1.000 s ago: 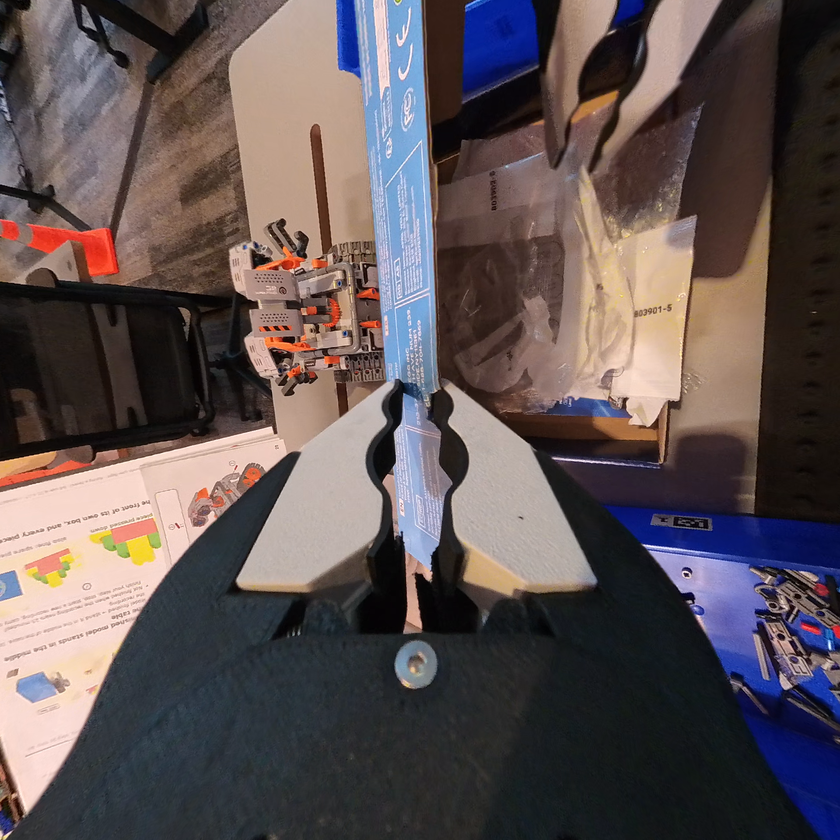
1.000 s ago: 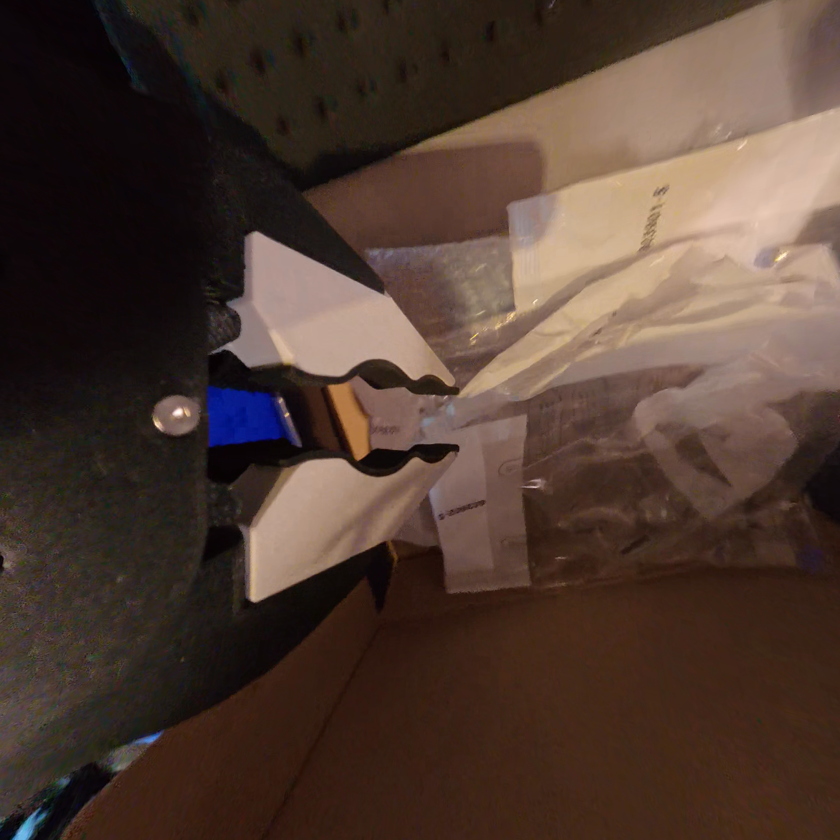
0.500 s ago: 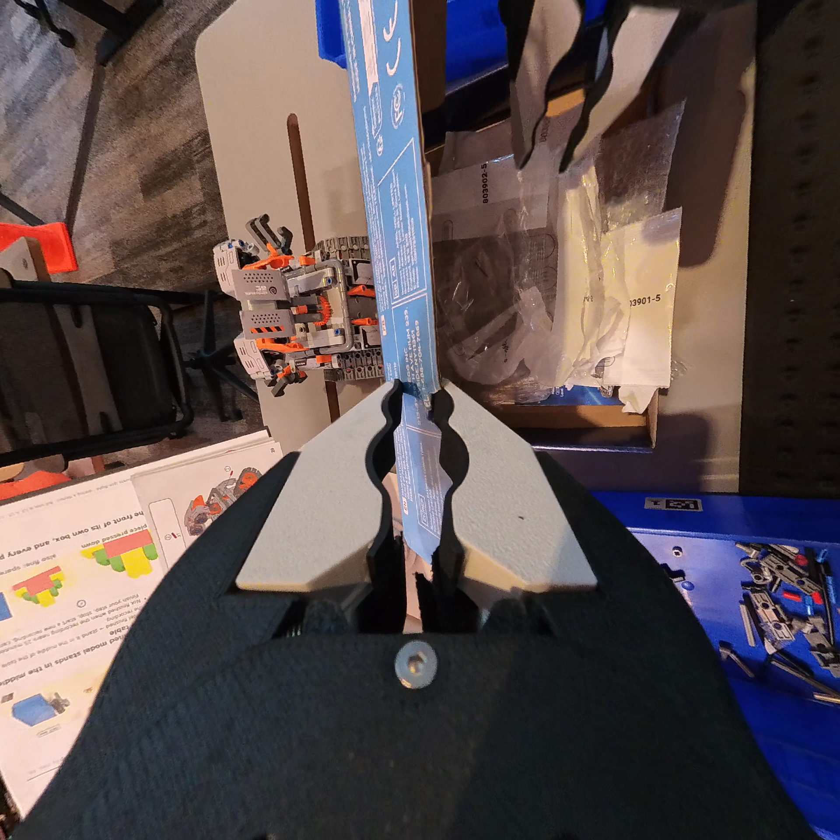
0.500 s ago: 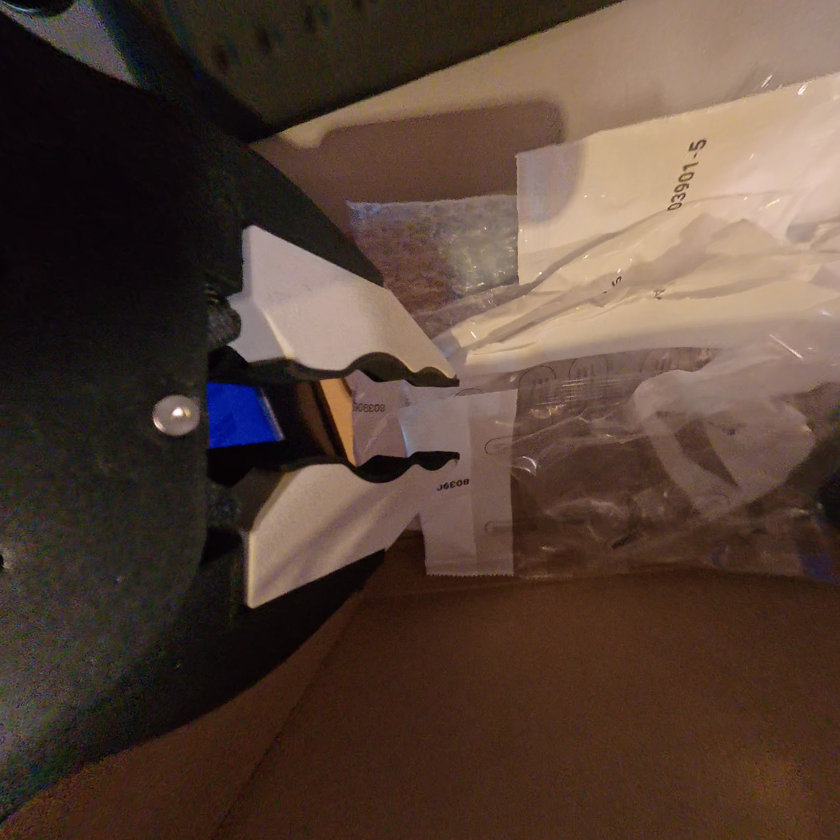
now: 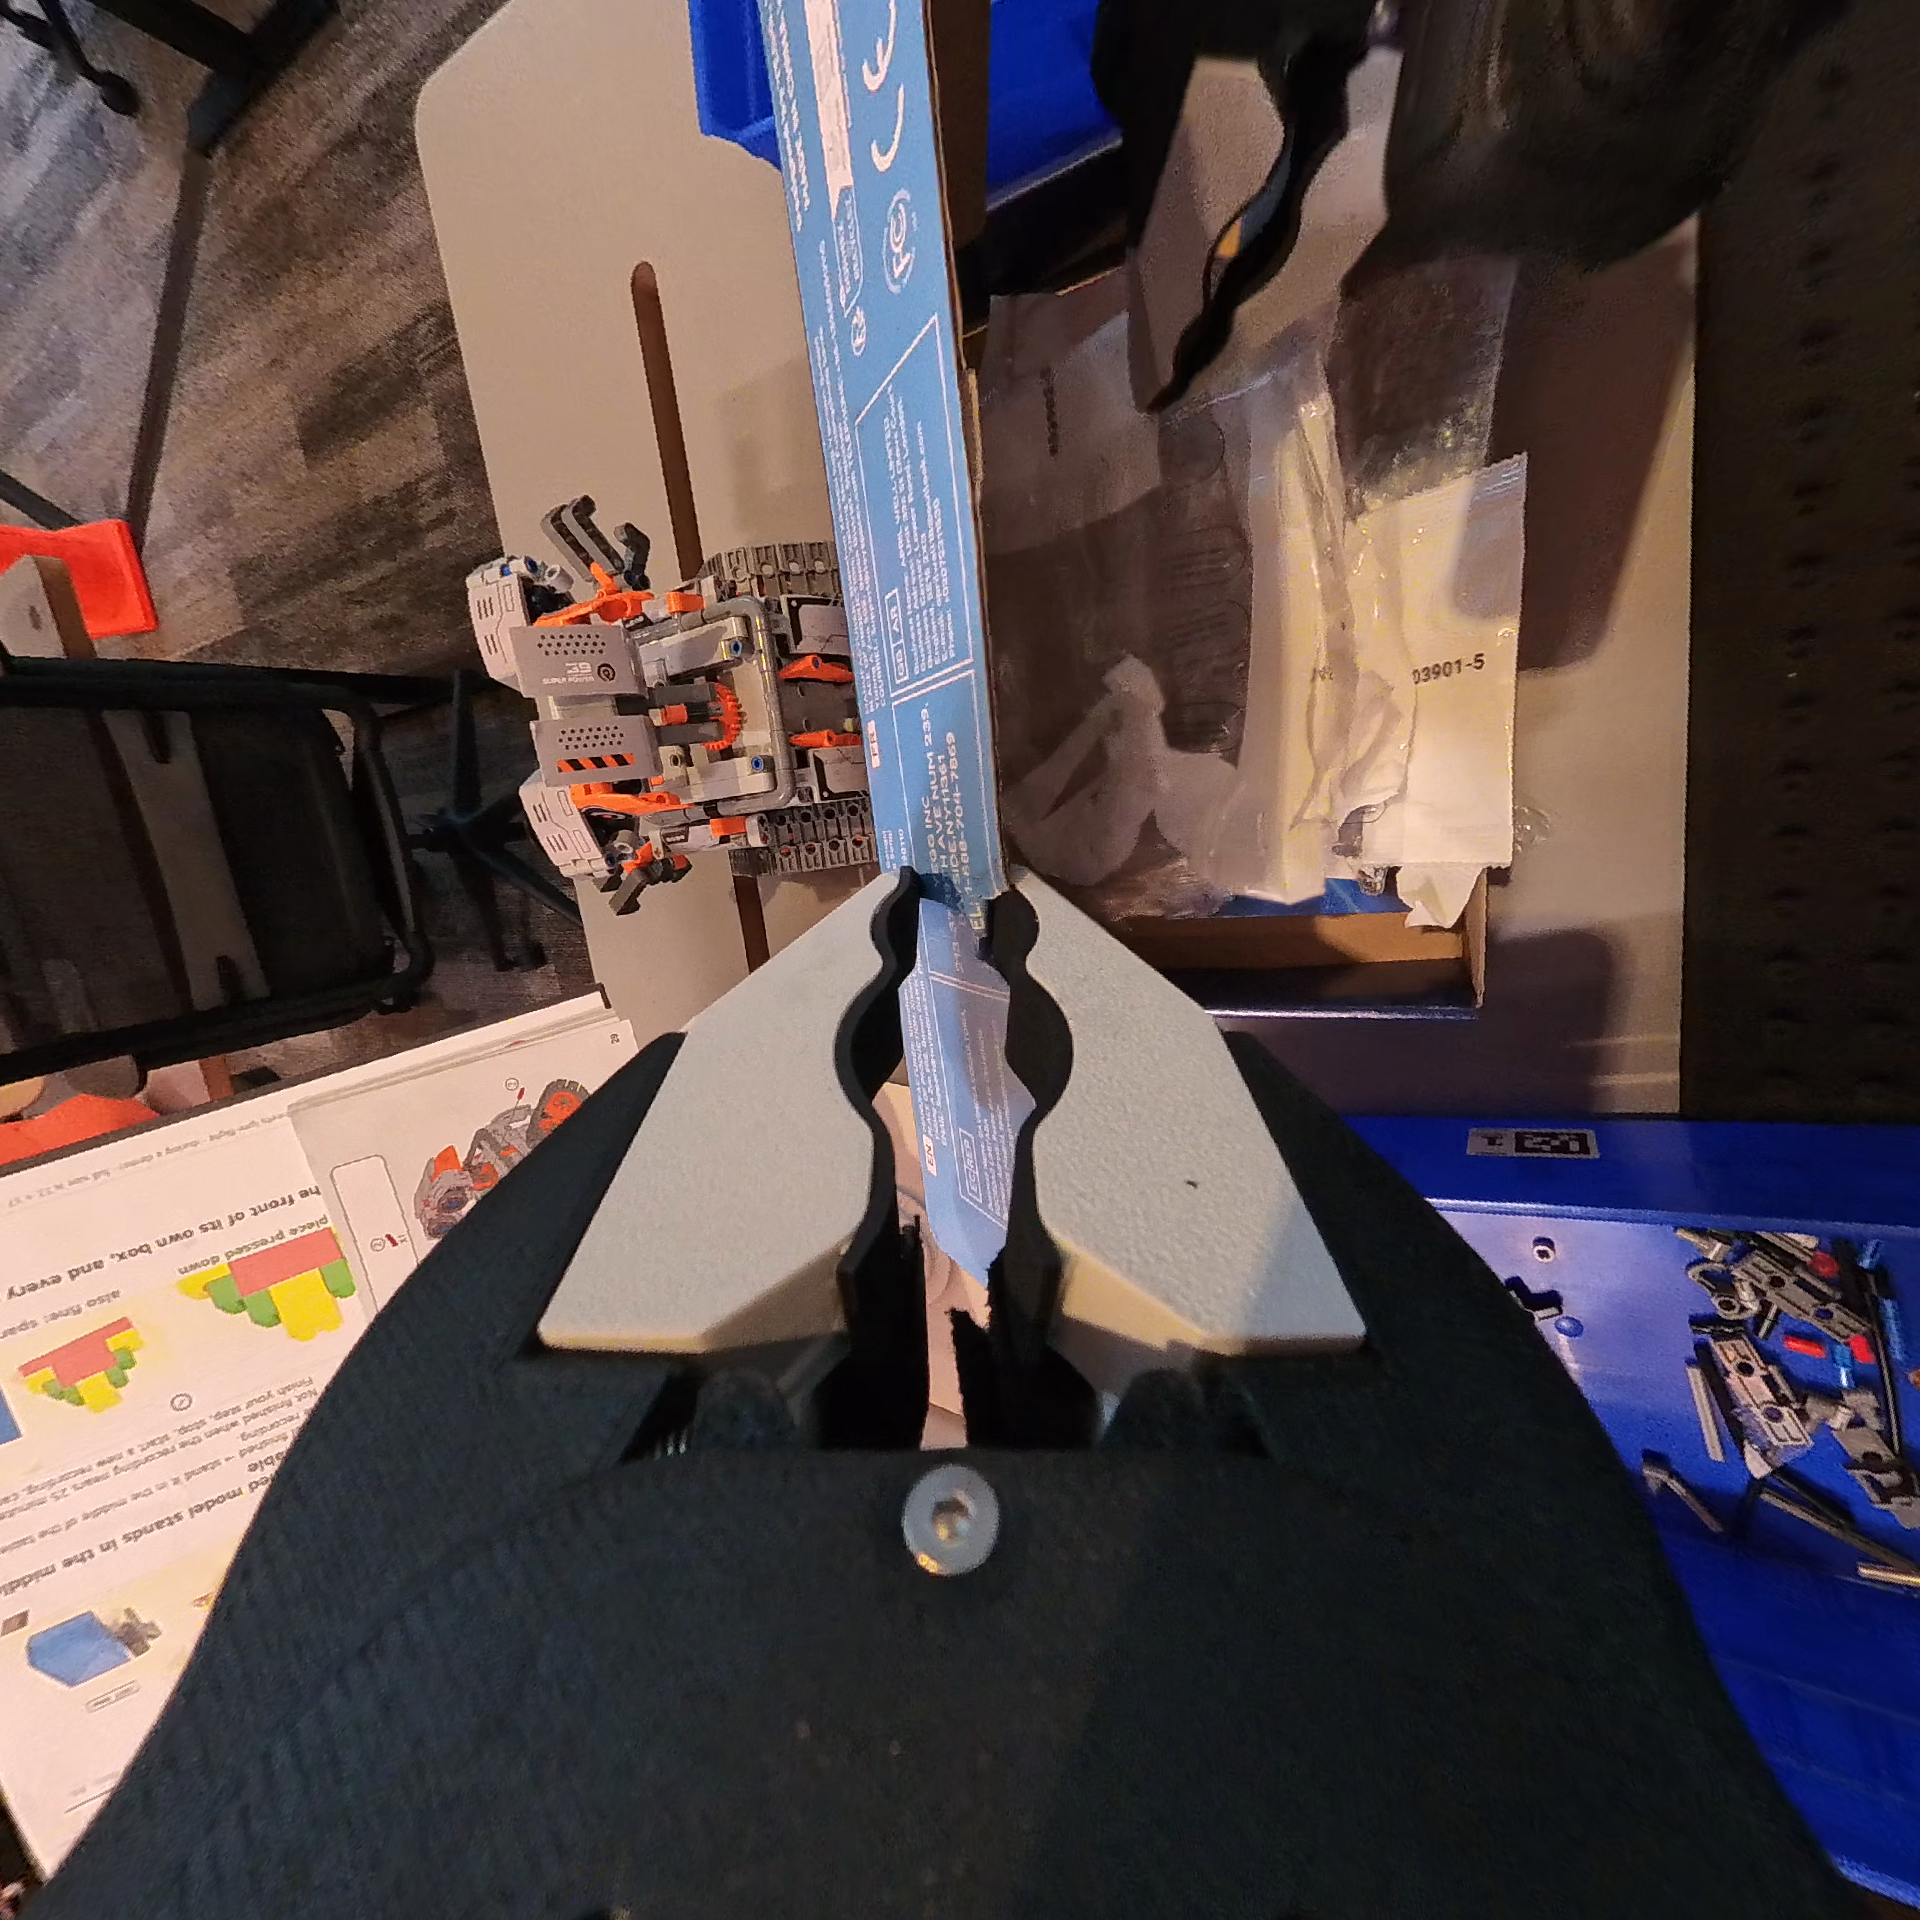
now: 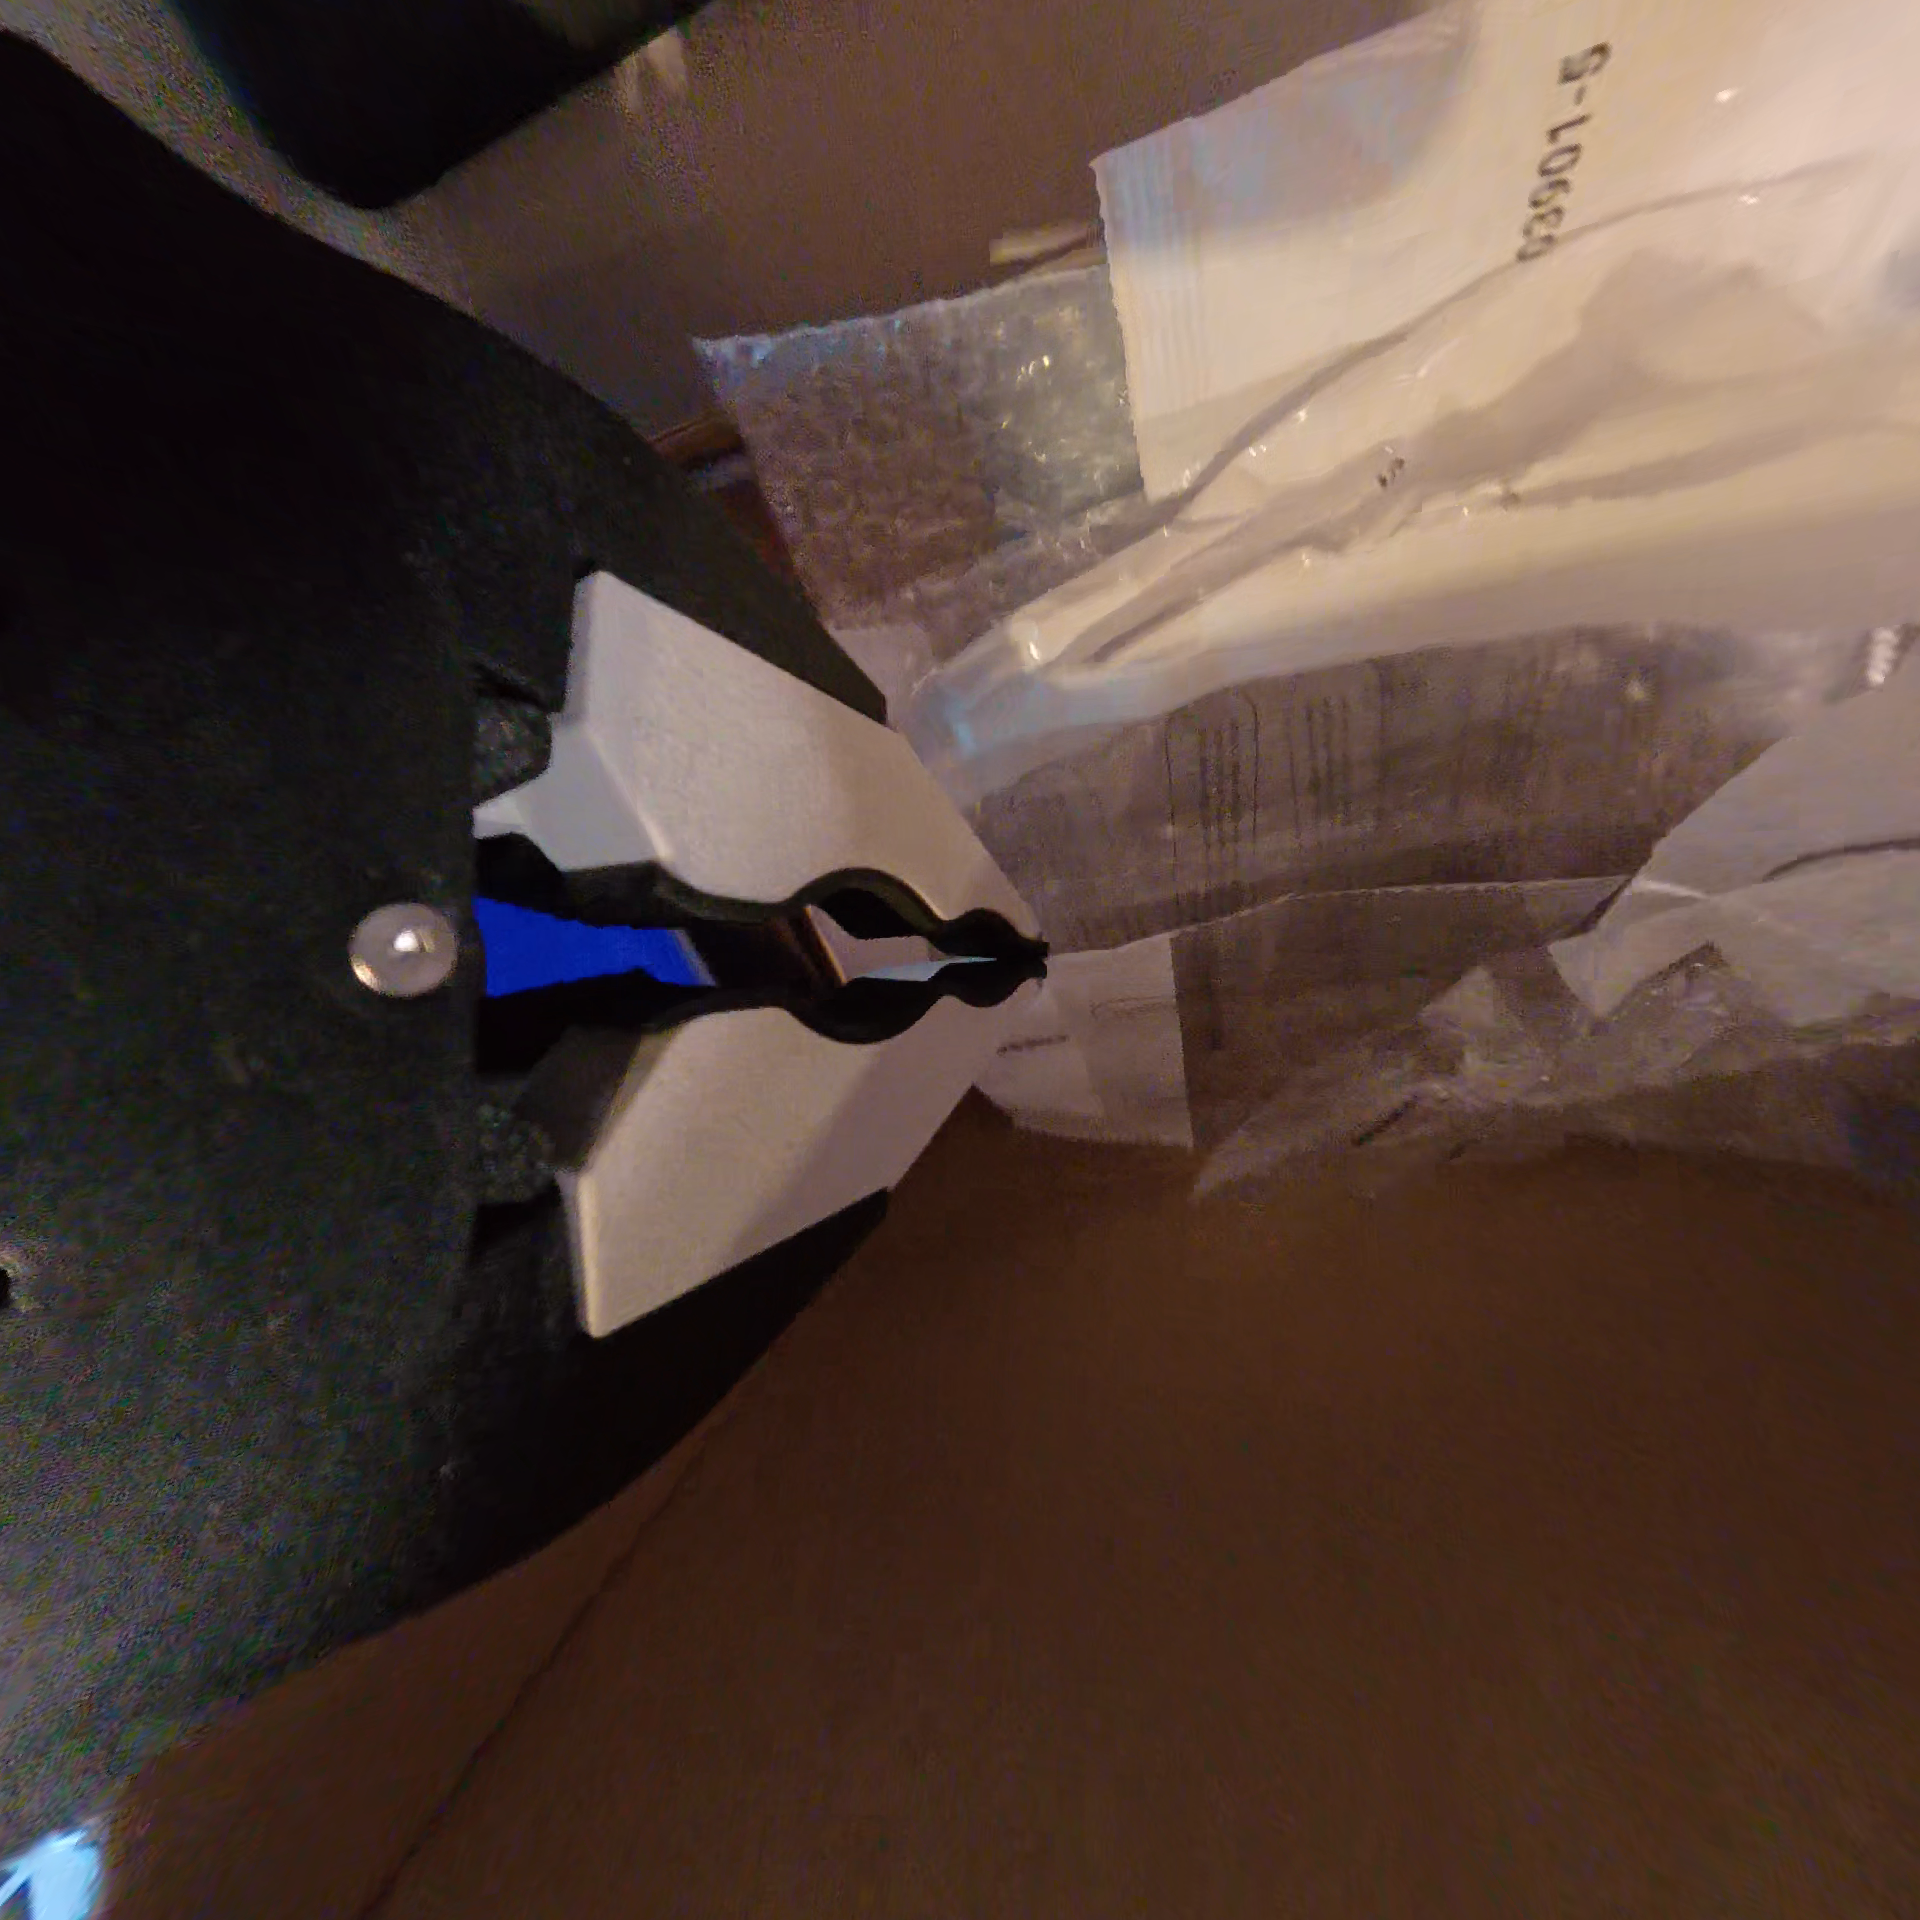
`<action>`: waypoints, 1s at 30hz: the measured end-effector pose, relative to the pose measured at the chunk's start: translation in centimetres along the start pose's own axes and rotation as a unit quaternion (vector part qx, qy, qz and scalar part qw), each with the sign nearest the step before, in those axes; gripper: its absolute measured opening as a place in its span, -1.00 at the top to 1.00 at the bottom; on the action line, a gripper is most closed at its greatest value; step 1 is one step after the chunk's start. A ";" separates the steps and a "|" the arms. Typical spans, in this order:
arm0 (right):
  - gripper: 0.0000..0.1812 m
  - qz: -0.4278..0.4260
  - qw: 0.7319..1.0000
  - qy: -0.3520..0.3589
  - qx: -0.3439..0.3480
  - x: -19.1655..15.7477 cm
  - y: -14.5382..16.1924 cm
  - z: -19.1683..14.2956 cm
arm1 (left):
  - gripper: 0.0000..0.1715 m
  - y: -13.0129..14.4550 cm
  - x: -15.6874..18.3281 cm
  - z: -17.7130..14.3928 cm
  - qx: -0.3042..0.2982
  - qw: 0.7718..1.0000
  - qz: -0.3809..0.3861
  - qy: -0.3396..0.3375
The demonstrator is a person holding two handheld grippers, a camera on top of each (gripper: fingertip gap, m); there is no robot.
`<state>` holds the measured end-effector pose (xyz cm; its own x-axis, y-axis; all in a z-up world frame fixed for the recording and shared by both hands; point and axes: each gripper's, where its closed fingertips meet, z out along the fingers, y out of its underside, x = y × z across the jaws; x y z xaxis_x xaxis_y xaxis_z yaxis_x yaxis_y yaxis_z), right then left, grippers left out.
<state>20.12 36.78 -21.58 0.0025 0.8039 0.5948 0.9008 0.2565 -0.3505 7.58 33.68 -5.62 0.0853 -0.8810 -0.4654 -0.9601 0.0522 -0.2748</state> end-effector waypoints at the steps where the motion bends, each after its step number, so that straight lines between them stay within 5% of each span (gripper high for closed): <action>1: 1.00 0.003 1.000 0.012 0.003 0.6 -0.3 -0.8 | 0.87 0.0 0.0 0.0 0.000 1.000 0.000 0.000; 19: 1.00 0.157 0.981 -0.014 0.109 3.7 -3.1 -14.1 | 0.85 -0.2 0.2 0.1 -0.007 1.000 -0.008 0.013; 24: 1.00 0.126 0.990 0.046 0.038 3.8 -1.6 -13.5 | 0.85 -0.2 0.5 0.1 -0.012 1.000 -0.005 0.013; 28: 1.00 0.079 0.993 0.081 -0.041 3.0 0.0 -9.5 | 0.85 -0.2 0.9 0.2 -0.014 1.000 -0.001 0.014; 30: 0.72 0.061 0.991 0.062 -0.101 1.6 1.8 -7.0 | 0.85 -0.3 1.1 0.2 -0.015 1.000 0.001 0.015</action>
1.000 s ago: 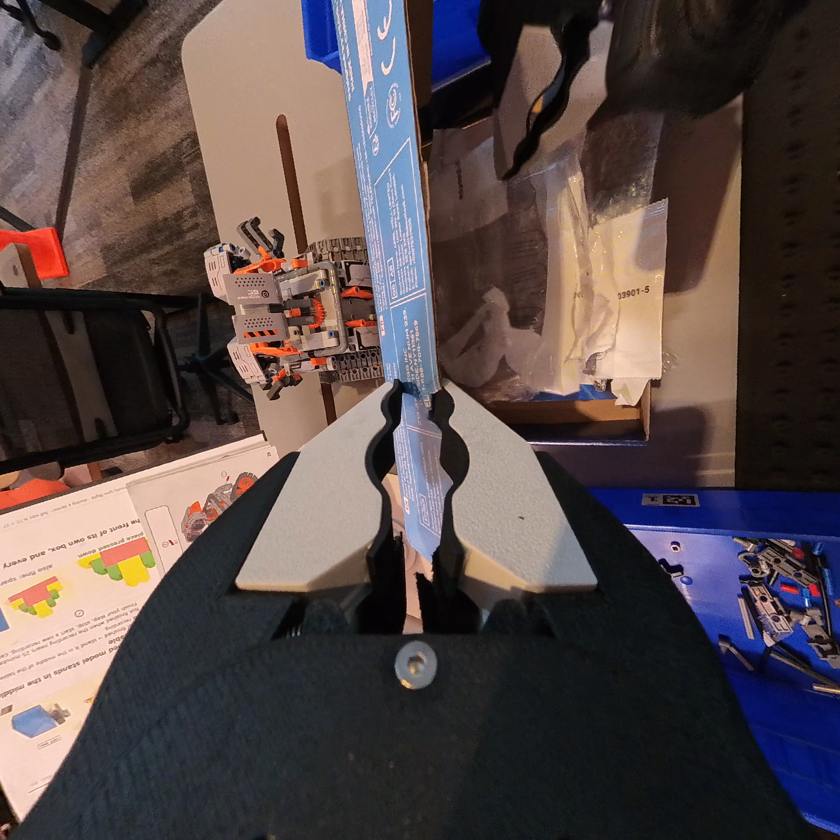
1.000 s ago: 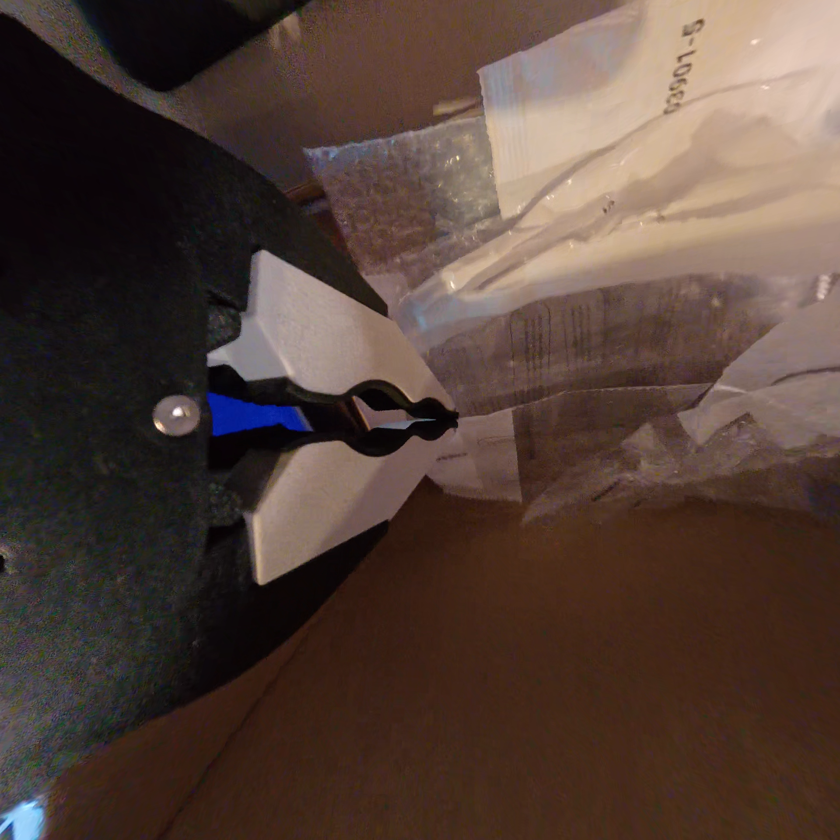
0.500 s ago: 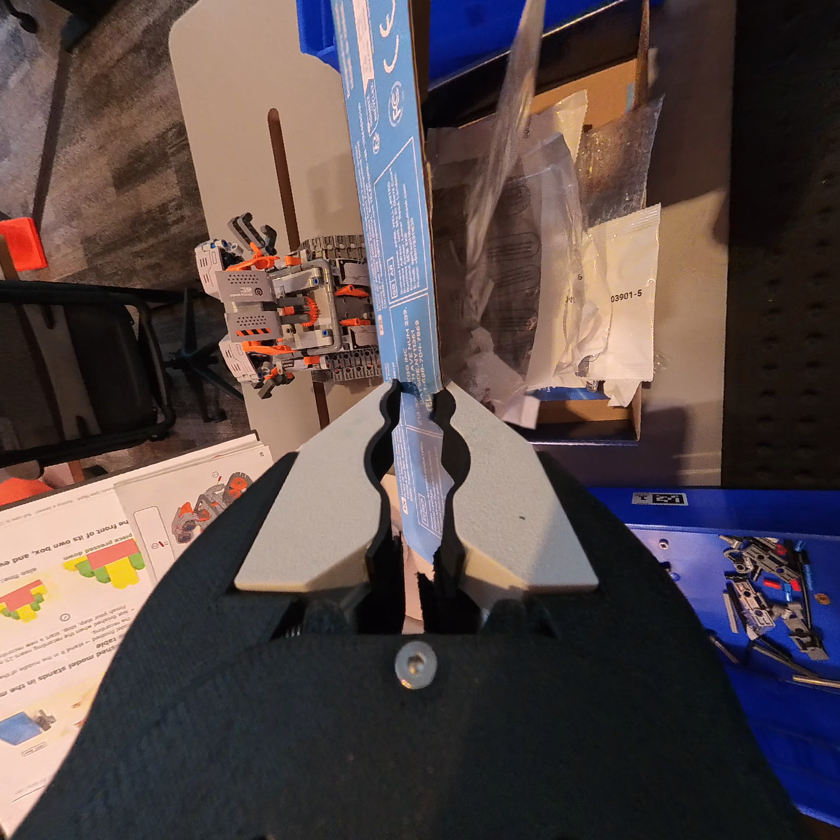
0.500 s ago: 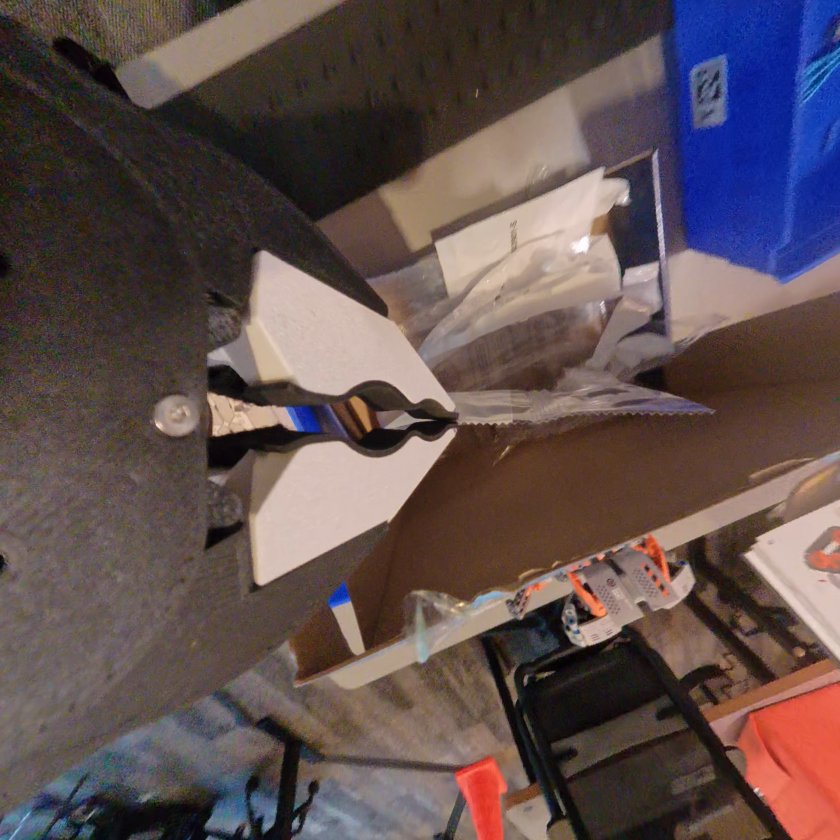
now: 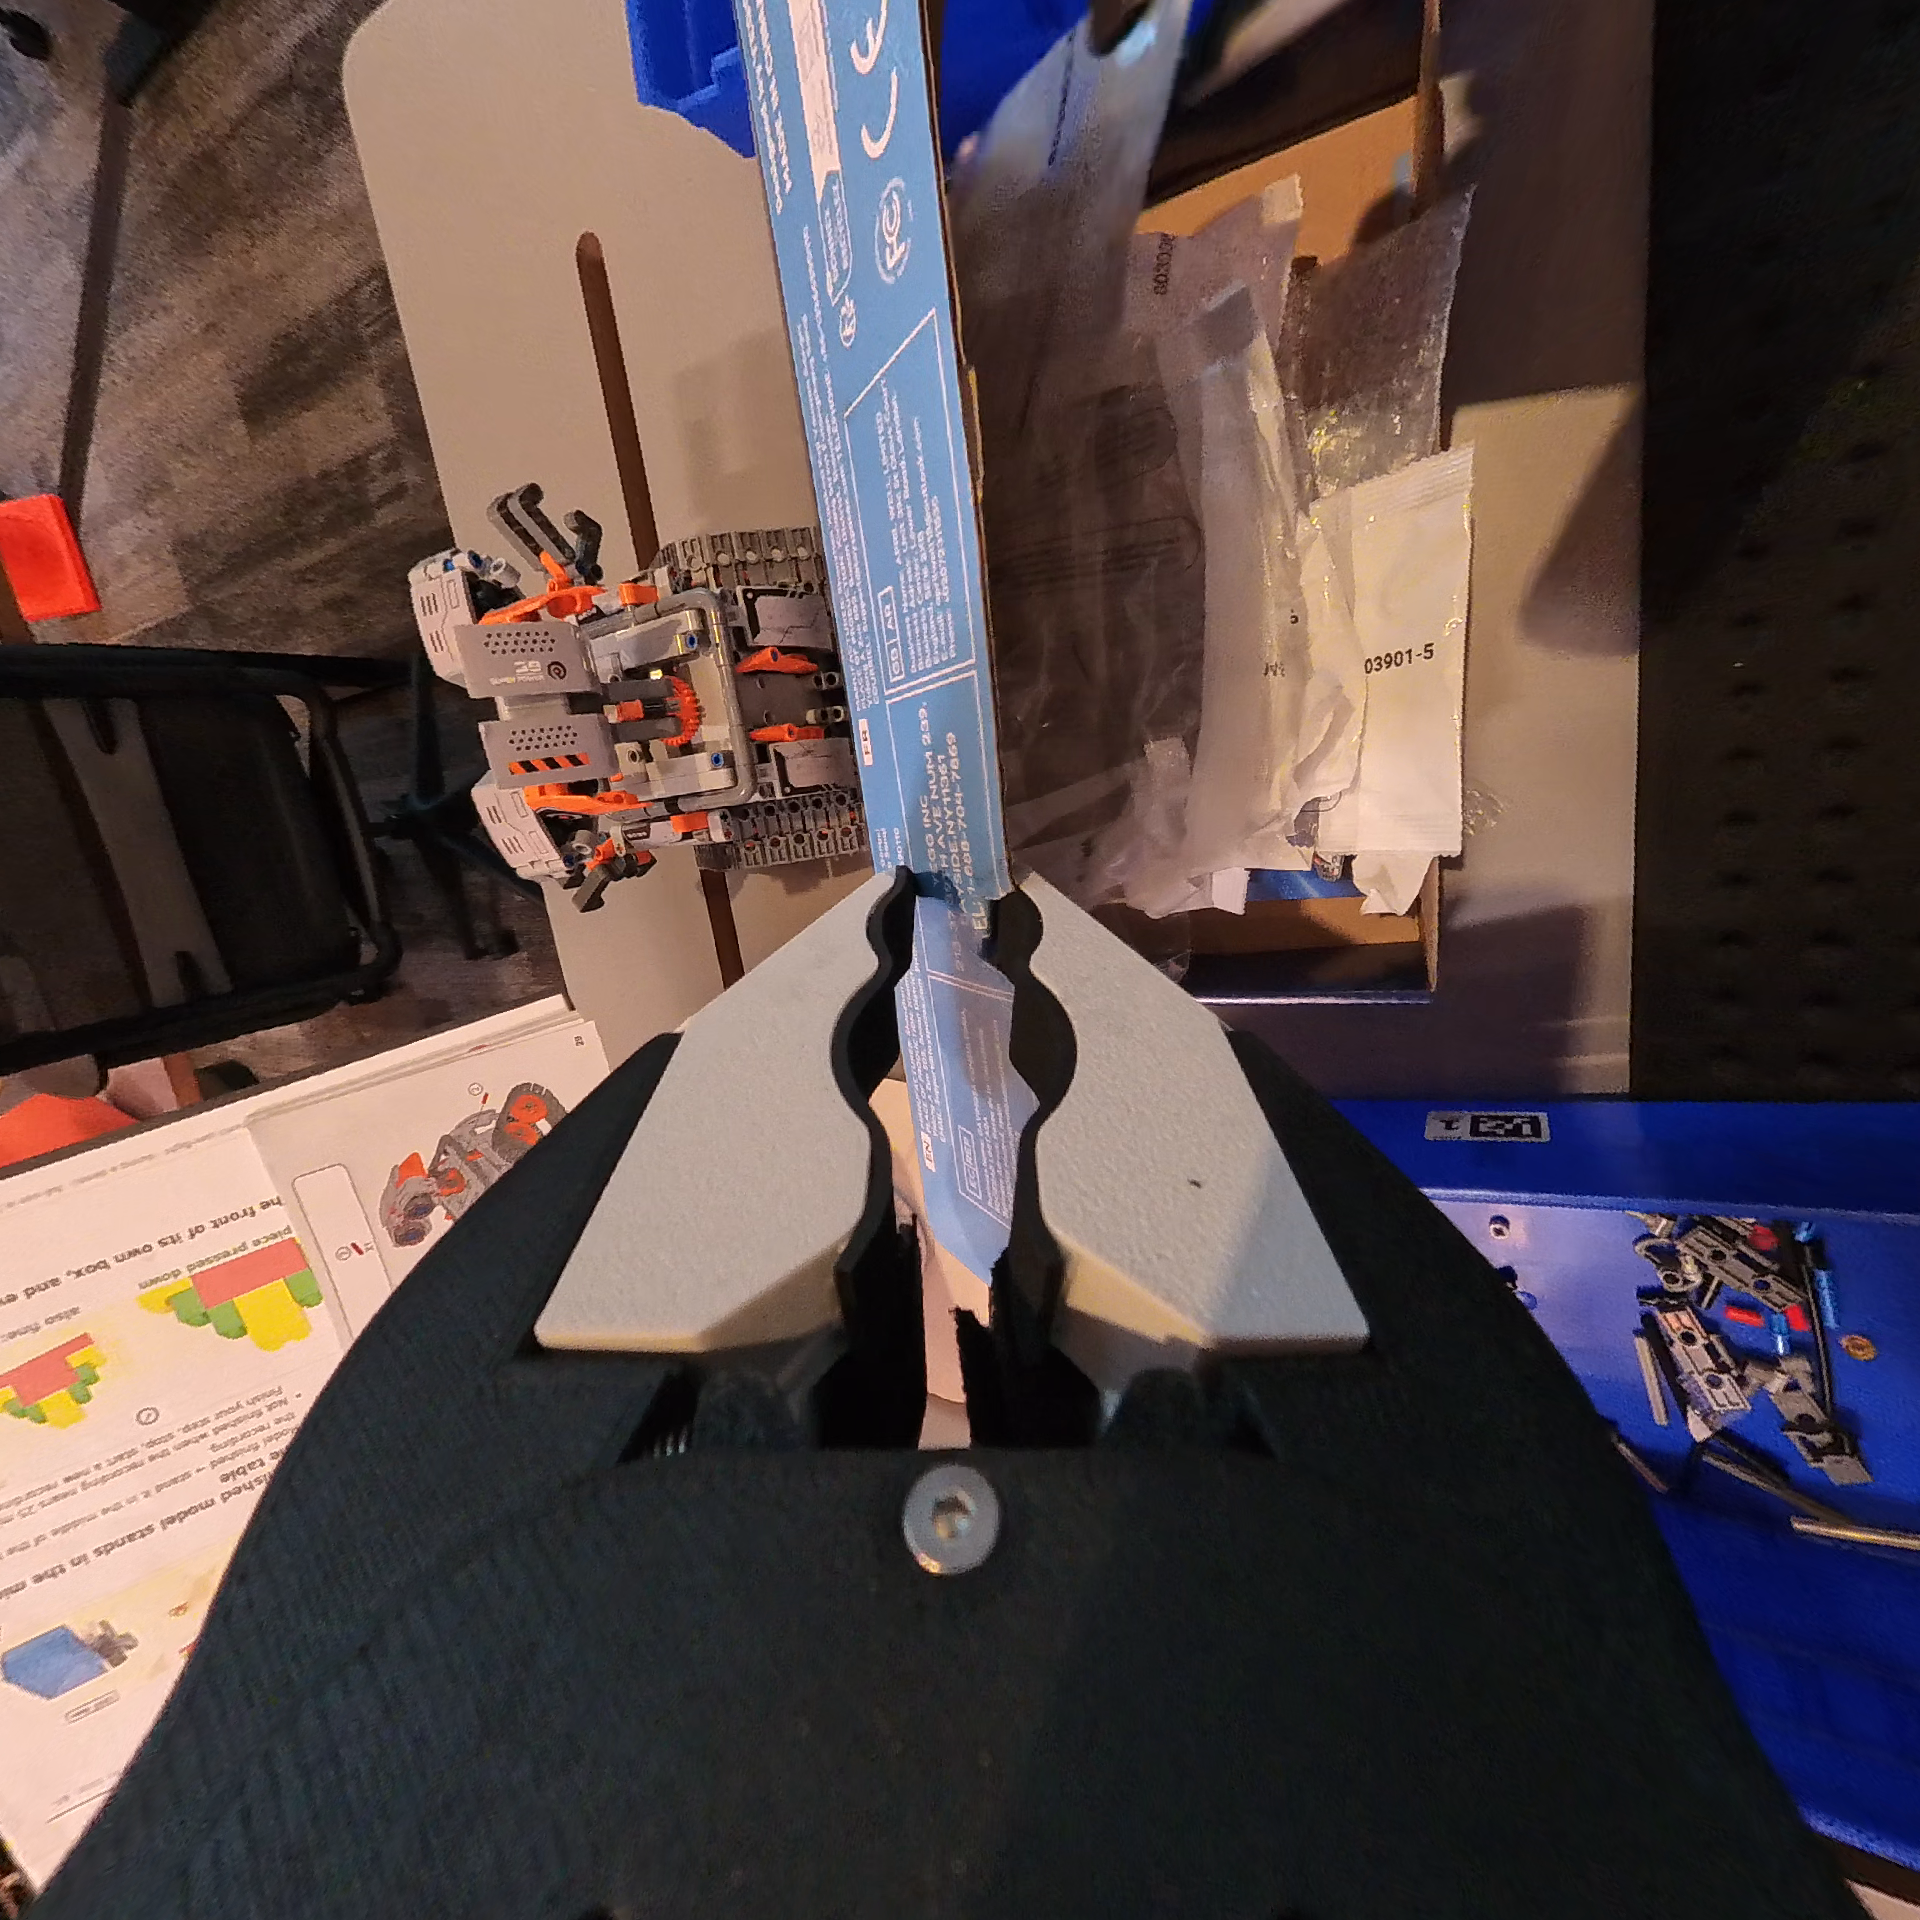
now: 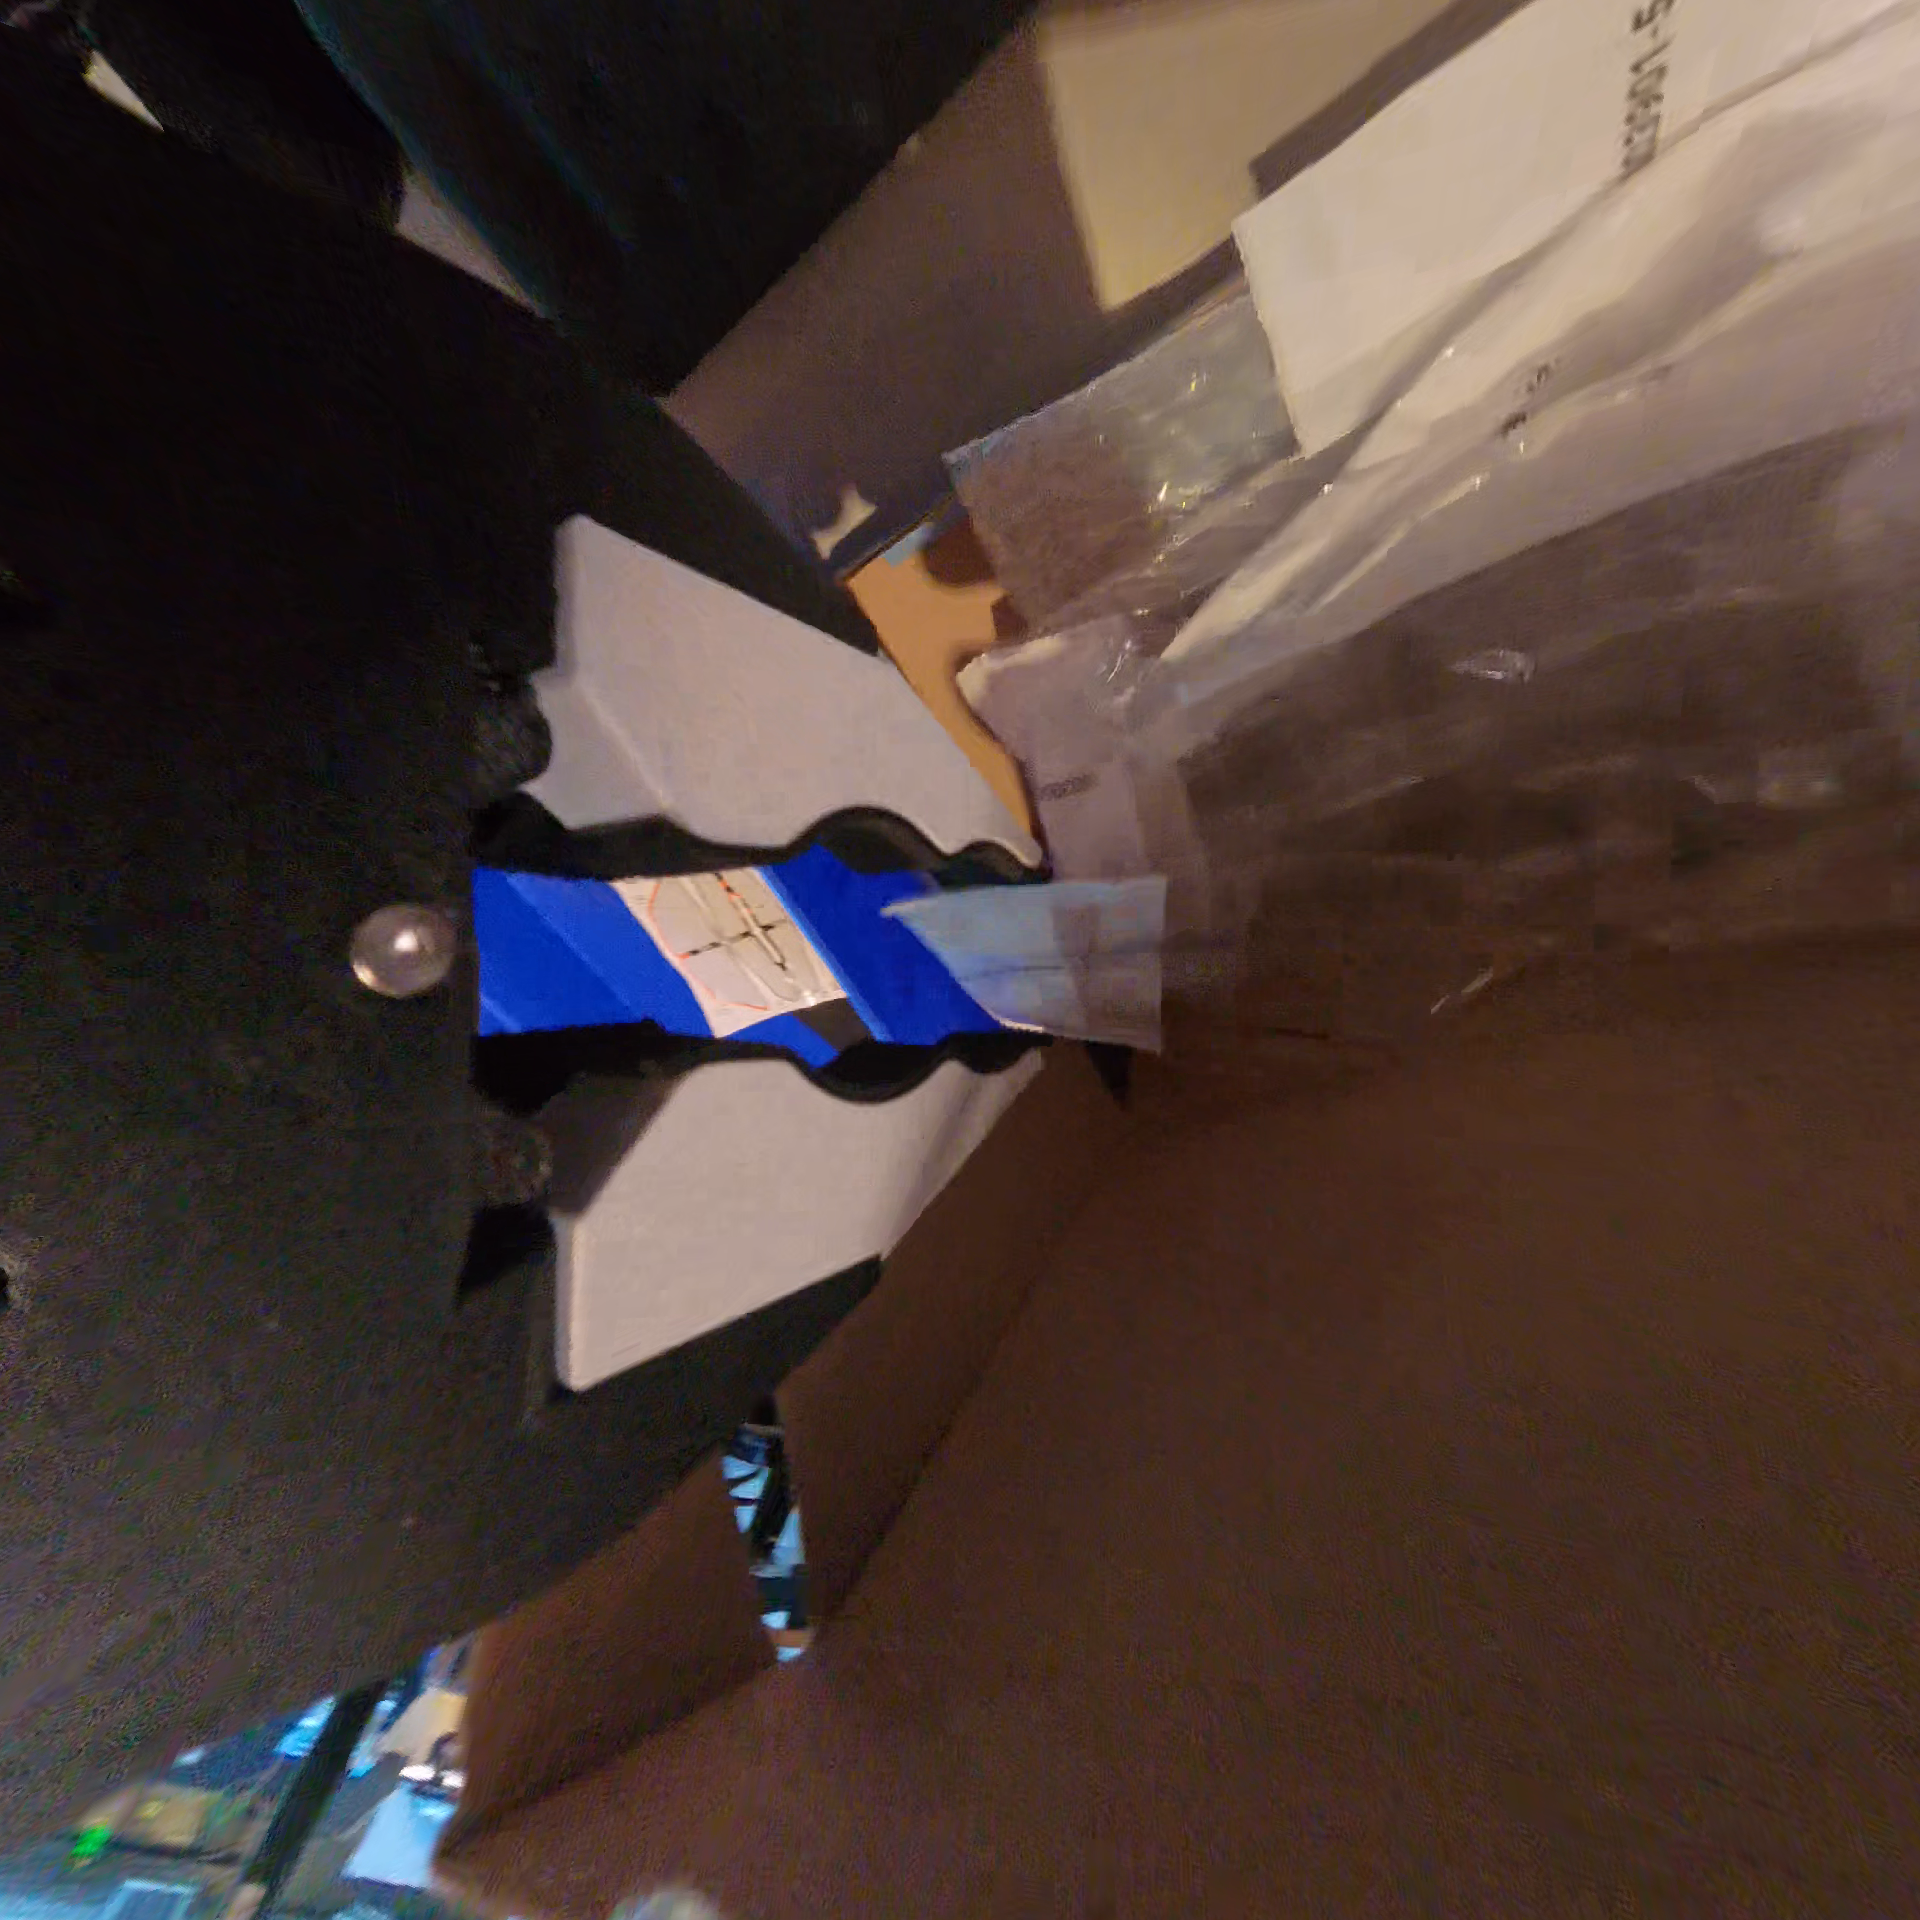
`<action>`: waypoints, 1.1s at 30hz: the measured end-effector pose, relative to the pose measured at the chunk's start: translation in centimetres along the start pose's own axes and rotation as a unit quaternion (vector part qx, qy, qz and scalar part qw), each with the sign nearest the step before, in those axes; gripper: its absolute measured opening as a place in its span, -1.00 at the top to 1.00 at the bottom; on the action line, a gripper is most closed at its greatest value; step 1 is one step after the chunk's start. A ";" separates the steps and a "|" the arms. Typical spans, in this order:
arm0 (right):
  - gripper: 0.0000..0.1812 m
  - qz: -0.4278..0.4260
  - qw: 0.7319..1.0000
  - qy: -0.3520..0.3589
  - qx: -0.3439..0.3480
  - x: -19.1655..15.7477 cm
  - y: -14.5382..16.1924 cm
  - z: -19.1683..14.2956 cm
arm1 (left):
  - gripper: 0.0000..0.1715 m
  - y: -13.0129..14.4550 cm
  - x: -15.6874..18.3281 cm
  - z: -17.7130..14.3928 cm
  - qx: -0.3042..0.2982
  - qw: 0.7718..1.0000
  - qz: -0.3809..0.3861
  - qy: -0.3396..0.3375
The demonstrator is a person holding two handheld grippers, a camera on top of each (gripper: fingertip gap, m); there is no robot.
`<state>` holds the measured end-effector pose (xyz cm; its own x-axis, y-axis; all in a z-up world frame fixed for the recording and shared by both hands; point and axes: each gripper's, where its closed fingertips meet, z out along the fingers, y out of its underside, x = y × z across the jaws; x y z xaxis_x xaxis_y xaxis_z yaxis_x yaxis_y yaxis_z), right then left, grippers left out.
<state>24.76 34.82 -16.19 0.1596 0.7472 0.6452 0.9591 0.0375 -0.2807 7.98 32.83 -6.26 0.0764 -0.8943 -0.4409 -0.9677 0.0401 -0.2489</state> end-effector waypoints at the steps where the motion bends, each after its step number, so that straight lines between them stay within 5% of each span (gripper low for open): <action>1: 0.71 -0.005 1.000 -0.008 0.010 -0.5 -0.2 0.2 | 0.85 0.0 0.1 0.0 0.000 1.000 0.001 0.001; 7: 0.71 -0.009 0.983 -0.155 0.100 -4.9 -1.6 -2.8 | 0.84 0.0 0.3 0.1 -0.001 1.000 0.005 0.008; 12: 0.76 -0.071 0.977 -0.157 0.127 -8.5 -4.5 0.1 | 0.84 -0.2 0.3 0.3 -0.001 1.000 0.009 0.012; 18: 0.74 -0.040 0.969 -0.206 0.129 -9.3 -6.8 3.1 | 0.84 -0.2 0.3 0.4 -0.005 1.000 0.009 0.014; 20: 0.99 -0.051 0.974 -0.195 0.103 -9.5 -6.6 4.6 | 0.84 -0.2 0.2 0.4 -0.005 1.000 0.009 0.014; 22: 1.00 -0.053 0.975 -0.198 0.089 -9.7 -6.5 5.4 | 0.84 -0.2 0.1 0.4 -0.004 1.000 0.008 0.015; 29: 1.00 0.024 0.987 -0.059 0.149 -1.3 -7.2 0.9 | 0.84 0.0 -0.4 0.2 -0.001 1.000 0.005 0.013; 33: 1.00 0.040 0.985 -0.053 0.157 0.0 -6.6 -1.0 | 0.85 0.0 -0.5 0.2 0.000 1.000 0.003 0.014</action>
<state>18.70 33.86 -13.64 0.1908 0.8203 0.5392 0.8218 0.1670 -0.5448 8.02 33.42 -6.22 0.0647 -0.9064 -0.4175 -0.9679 0.0449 -0.2474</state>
